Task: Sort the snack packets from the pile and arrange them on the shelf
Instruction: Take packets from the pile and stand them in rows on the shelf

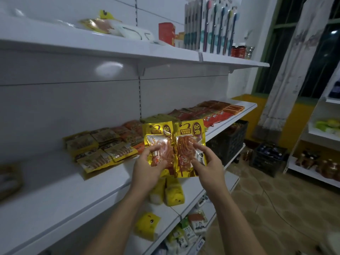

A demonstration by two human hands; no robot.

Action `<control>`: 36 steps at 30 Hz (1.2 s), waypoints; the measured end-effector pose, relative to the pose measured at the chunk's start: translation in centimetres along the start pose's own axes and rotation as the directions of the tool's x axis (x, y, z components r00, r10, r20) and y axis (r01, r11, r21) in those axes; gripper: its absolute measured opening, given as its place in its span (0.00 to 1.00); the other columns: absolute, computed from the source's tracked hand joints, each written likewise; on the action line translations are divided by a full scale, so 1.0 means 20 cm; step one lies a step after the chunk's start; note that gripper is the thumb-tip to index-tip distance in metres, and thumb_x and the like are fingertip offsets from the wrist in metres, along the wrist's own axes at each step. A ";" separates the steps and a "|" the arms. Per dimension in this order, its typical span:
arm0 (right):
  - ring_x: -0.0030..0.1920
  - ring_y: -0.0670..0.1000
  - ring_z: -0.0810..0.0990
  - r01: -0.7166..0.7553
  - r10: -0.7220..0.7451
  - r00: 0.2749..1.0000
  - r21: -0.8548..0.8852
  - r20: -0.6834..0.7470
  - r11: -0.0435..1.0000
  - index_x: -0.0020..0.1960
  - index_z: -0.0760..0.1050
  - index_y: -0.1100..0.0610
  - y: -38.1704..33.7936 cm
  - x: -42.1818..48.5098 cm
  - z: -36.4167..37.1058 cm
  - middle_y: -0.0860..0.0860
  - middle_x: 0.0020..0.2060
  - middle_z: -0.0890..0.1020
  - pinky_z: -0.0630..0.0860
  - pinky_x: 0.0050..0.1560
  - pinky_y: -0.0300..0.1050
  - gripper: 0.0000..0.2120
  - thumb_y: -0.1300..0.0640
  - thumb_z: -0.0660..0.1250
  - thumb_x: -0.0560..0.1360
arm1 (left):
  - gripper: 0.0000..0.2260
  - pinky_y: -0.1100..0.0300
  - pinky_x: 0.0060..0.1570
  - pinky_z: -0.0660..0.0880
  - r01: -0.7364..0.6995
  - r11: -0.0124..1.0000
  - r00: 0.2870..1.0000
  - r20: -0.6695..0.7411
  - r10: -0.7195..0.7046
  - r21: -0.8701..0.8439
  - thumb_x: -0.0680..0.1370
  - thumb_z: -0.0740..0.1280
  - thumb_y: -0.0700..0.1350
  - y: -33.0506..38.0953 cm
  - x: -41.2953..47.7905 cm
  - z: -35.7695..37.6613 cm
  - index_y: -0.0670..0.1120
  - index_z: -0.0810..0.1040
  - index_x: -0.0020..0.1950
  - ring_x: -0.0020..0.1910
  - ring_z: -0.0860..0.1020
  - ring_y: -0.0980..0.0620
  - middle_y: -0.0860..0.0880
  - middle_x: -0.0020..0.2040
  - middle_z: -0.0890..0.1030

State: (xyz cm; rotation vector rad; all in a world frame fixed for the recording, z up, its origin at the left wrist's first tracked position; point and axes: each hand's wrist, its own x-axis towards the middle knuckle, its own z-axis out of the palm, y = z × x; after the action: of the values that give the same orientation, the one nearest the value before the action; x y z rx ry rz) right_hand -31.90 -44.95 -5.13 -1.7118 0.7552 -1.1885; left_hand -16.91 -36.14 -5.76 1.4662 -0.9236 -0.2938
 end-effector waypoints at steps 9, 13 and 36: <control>0.59 0.50 0.79 0.000 -0.012 0.989 0.082 0.150 0.997 0.55 0.78 0.40 -0.07 0.03 0.61 0.35 0.53 0.80 0.78 0.57 0.61 0.19 0.64 0.69 0.76 | 0.16 0.60 0.57 0.69 0.041 0.998 0.982 -0.186 -0.030 0.054 0.75 0.74 0.42 -0.12 0.06 -0.59 0.55 0.77 0.60 0.60 0.72 0.61 0.67 0.56 0.76; 0.59 0.50 0.79 0.019 -0.034 0.977 0.072 0.209 0.997 0.57 0.78 0.44 -0.13 0.01 0.85 0.35 0.53 0.79 0.78 0.58 0.61 0.16 0.62 0.70 0.76 | 0.17 0.65 0.48 0.74 0.120 0.993 0.927 -0.358 -0.106 0.015 0.73 0.76 0.41 -0.16 0.09 -0.89 0.58 0.77 0.55 0.51 0.77 0.59 0.65 0.50 0.77; 0.56 0.49 0.76 0.036 0.035 0.807 -0.109 0.590 0.993 0.62 0.78 0.58 -0.35 -0.07 1.83 0.49 0.54 0.79 0.71 0.50 0.37 0.20 0.71 0.61 0.75 | 0.09 0.59 0.52 0.69 0.511 0.814 0.815 -0.457 -0.356 0.276 0.69 0.75 0.47 -0.34 0.04 -1.84 0.51 0.79 0.46 0.57 0.77 0.45 0.48 0.51 0.80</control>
State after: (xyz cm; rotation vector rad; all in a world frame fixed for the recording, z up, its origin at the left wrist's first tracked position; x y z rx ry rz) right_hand 1.78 -29.08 -4.45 -2.0278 0.4347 -0.5442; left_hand 11.12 -11.39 -6.11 2.0252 -0.3073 -0.1508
